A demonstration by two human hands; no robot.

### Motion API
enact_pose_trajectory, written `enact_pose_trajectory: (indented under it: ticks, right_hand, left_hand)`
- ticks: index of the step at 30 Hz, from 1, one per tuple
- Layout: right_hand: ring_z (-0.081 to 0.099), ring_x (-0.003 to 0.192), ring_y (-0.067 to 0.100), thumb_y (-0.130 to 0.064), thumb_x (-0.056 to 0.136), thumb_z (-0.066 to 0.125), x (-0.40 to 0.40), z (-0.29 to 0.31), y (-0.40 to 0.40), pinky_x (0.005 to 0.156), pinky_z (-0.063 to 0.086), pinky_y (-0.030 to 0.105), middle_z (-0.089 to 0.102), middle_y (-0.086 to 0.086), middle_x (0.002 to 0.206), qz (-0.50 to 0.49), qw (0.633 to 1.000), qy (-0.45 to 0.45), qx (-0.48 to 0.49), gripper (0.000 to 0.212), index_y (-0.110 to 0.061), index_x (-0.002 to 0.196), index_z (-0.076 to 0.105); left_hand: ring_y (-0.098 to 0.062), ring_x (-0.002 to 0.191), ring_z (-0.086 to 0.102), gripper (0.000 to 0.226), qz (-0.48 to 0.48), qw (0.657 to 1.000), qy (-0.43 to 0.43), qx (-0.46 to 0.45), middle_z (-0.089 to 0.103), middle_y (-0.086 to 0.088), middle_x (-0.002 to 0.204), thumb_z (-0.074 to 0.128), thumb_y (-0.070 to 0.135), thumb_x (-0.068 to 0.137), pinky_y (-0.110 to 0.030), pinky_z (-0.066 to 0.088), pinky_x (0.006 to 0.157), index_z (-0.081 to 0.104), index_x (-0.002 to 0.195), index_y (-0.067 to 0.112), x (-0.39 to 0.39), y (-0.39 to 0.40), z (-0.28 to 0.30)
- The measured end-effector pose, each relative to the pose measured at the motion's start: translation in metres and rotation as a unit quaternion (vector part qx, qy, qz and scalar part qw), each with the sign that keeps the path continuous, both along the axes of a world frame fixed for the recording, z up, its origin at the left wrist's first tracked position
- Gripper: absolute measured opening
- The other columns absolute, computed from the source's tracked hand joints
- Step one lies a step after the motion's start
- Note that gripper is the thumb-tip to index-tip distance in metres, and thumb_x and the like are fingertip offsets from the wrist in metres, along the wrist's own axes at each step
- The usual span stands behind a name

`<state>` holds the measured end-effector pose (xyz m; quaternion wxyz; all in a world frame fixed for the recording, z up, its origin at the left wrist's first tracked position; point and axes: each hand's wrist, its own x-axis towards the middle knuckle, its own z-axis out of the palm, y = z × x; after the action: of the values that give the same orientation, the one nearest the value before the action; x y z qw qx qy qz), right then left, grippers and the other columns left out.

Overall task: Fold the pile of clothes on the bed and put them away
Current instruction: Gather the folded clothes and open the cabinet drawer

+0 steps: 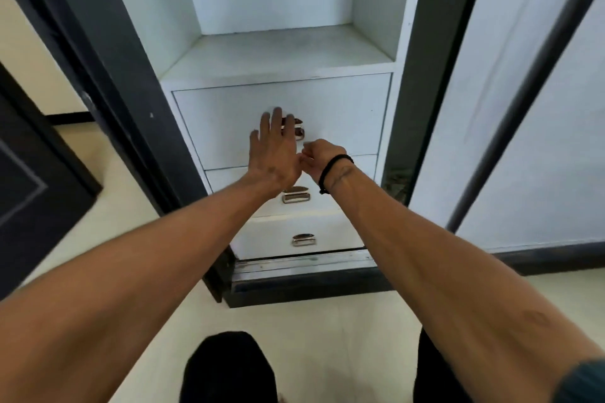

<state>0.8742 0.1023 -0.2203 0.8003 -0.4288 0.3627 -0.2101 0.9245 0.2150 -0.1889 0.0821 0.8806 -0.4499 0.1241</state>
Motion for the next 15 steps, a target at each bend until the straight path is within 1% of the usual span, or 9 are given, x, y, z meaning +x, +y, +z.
enact_pose_trajectory:
  ticks: [1,3,6,8,9,10,12,13,15]
  right_hand:
    - [0.061,0.085,0.016,-0.008,0.104,0.05,0.013,-0.001,0.0,0.066,0.054,0.027,0.056,0.009,0.117,-0.002,1.0,-0.008,0.011,0.025,-0.007,0.129,0.05]
    - [0.058,0.096,0.022,-0.008,0.102,0.053,0.04,-0.002,-0.003,0.069,0.055,0.031,0.056,0.011,0.114,-0.032,0.999,-0.001,0.028,0.034,-0.003,0.136,0.053]
    - [0.052,0.104,0.026,-0.013,0.102,0.056,0.071,-0.004,-0.008,0.063,0.051,0.031,0.055,0.011,0.113,-0.047,0.998,0.024,0.038,0.036,-0.007,0.137,0.055]
    - [0.054,0.088,0.023,-0.015,0.103,0.055,0.08,-0.008,-0.01,0.068,0.052,0.029,0.054,0.009,0.094,-0.074,0.994,0.015,0.073,0.015,-0.008,0.115,0.059]
    - [0.053,0.075,0.019,-0.015,0.104,0.054,0.083,-0.011,-0.01,0.064,0.051,0.025,0.051,0.007,0.083,-0.085,0.992,0.002,0.09,0.008,-0.009,0.101,0.058]
    - [0.05,0.063,0.016,-0.014,0.104,0.052,0.087,-0.015,-0.011,0.055,0.05,0.022,0.049,0.005,0.073,-0.087,0.991,-0.012,0.105,0.015,-0.01,0.09,0.056]
    - [0.05,0.05,0.013,-0.013,0.103,0.05,0.092,-0.019,-0.011,0.039,0.044,0.02,0.05,0.003,0.06,-0.094,0.987,-0.024,0.124,0.022,-0.012,0.082,0.054]
    - [0.054,0.05,0.013,-0.013,0.102,0.049,0.091,-0.02,-0.01,0.038,0.045,0.02,0.053,0.003,0.06,-0.099,0.986,-0.021,0.131,0.02,-0.012,0.083,0.056]
    - [0.067,0.072,0.018,-0.012,0.099,0.048,0.09,-0.026,-0.009,0.052,0.055,0.027,0.065,0.008,0.076,-0.113,0.984,-0.025,0.133,0.016,-0.009,0.098,0.064]
  left_hand:
    - [-0.036,0.158,-0.001,0.091,0.004,1.0,-0.006,0.004,-0.003,-0.013,0.172,0.066,0.035,0.097,-0.053,0.018,0.124,0.008,0.164,0.011,0.011,0.001,0.0]
    - [-0.033,0.158,-0.012,0.095,-0.004,0.999,-0.031,0.007,-0.016,-0.009,0.171,0.062,0.035,0.1,-0.054,0.008,0.127,-0.003,0.164,0.011,0.032,0.0,0.003]
    - [-0.031,0.158,-0.015,0.098,-0.025,0.998,-0.064,0.01,-0.021,-0.008,0.171,0.062,0.035,0.1,-0.054,0.006,0.128,-0.007,0.164,0.01,0.057,-0.004,0.005]
    - [-0.031,0.158,-0.014,0.099,-0.036,0.996,-0.077,0.006,-0.021,-0.008,0.17,0.063,0.038,0.1,-0.055,0.007,0.128,-0.007,0.164,0.009,0.067,-0.007,0.005]
    - [-0.031,0.158,-0.014,0.1,-0.044,0.996,-0.084,0.003,-0.022,-0.008,0.17,0.064,0.038,0.099,-0.055,0.008,0.128,-0.007,0.164,0.009,0.07,-0.008,0.005]
    - [-0.031,0.158,-0.014,0.101,-0.052,0.995,-0.088,0.0,-0.022,-0.008,0.17,0.064,0.039,0.099,-0.056,0.009,0.128,-0.007,0.164,0.009,0.072,-0.008,0.004]
    - [-0.03,0.158,-0.014,0.101,-0.062,0.994,-0.091,-0.005,-0.022,-0.008,0.17,0.062,0.04,0.099,-0.057,0.009,0.127,-0.009,0.163,0.008,0.075,-0.007,0.0]
    - [-0.03,0.158,-0.014,0.101,-0.064,0.994,-0.093,-0.006,-0.022,-0.008,0.17,0.062,0.04,0.099,-0.057,0.01,0.127,-0.009,0.163,0.008,0.077,-0.007,-0.002]
    - [-0.029,0.158,-0.015,0.103,-0.069,0.993,-0.096,-0.011,-0.023,-0.008,0.17,0.064,0.039,0.098,-0.056,0.01,0.128,-0.011,0.163,0.009,0.08,-0.006,-0.006]
